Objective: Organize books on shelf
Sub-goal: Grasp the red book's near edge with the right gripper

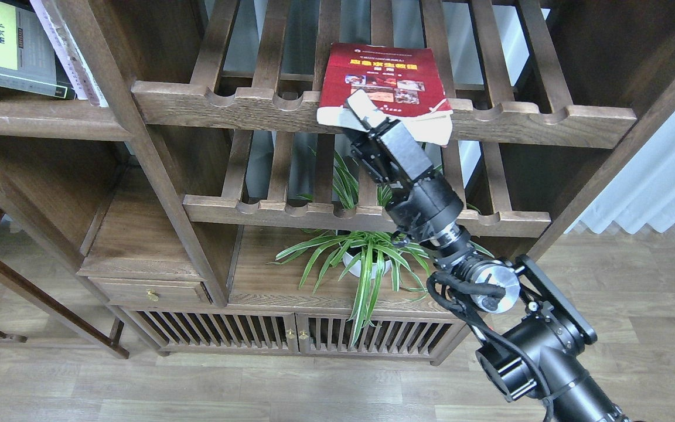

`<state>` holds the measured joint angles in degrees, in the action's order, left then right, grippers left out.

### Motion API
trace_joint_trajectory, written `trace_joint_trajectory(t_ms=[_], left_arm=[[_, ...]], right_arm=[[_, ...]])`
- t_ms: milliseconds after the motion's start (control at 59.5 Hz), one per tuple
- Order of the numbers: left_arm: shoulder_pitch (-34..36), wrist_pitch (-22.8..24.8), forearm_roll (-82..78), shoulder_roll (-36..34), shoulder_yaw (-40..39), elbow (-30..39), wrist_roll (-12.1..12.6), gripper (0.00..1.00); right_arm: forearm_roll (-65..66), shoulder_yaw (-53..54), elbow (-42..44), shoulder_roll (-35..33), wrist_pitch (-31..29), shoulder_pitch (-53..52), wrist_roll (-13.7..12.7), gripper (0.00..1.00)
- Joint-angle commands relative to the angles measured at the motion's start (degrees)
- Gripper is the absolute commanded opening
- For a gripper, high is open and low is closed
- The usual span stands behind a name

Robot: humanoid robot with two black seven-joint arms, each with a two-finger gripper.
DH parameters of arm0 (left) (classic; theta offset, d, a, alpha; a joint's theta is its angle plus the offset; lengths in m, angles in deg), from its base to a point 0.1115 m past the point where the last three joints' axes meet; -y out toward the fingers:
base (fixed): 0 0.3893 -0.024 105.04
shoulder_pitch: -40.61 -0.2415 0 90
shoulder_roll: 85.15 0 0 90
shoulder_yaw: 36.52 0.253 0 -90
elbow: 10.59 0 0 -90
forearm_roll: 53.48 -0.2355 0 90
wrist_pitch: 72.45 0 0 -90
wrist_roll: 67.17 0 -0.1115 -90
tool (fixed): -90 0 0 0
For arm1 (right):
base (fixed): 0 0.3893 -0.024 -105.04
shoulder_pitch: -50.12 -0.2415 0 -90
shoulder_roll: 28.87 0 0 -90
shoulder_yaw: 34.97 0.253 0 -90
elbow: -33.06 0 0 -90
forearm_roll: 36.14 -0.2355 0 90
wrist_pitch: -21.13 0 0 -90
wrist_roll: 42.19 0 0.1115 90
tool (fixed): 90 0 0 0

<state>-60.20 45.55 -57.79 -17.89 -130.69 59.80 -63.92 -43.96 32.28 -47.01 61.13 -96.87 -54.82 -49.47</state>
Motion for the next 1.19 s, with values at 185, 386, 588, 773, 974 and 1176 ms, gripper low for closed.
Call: trace_joint_trajectory(t_ms=[185, 386, 588, 773, 974, 1176], left_arm=[[0.00, 0.00, 0.01, -0.11, -0.13, 0.01, 0.00, 0.96], [0.00, 0.00, 0.01, -0.11, -0.13, 0.01, 0.00, 0.96], [-0.09, 0.00, 0.01, -0.02, 0.04, 0.01, 0.00, 0.96], [-0.09, 0.00, 0.01, -0.11, -0.05, 0.01, -0.09, 0.96], [-0.09, 0.00, 0.01, -0.02, -0.05, -0.07, 0.18, 0.96], [0.00, 0.00, 0.01, -0.11, -0.05, -0.07, 0.18, 0.96]], right_arm=[[-0.10, 0.69, 0.00, 0.00, 0.00, 2.80, -0.01, 0.88], [-0.18, 4.03, -0.09, 0.00, 0.00, 2.89, -0.01, 0.88], [-0.18, 4.47, -0.09, 0.00, 0.00, 2.98, 0.07, 0.88], [-0.27, 5.79, -0.18, 0.00, 0.00, 3.33, -0.01, 0.88], [-0.62, 5.79, -0.35, 0.00, 0.00, 4.39, 0.07, 0.78], [-0.62, 5.79, -0.35, 0.00, 0.00, 4.48, 0.42, 0.68]])
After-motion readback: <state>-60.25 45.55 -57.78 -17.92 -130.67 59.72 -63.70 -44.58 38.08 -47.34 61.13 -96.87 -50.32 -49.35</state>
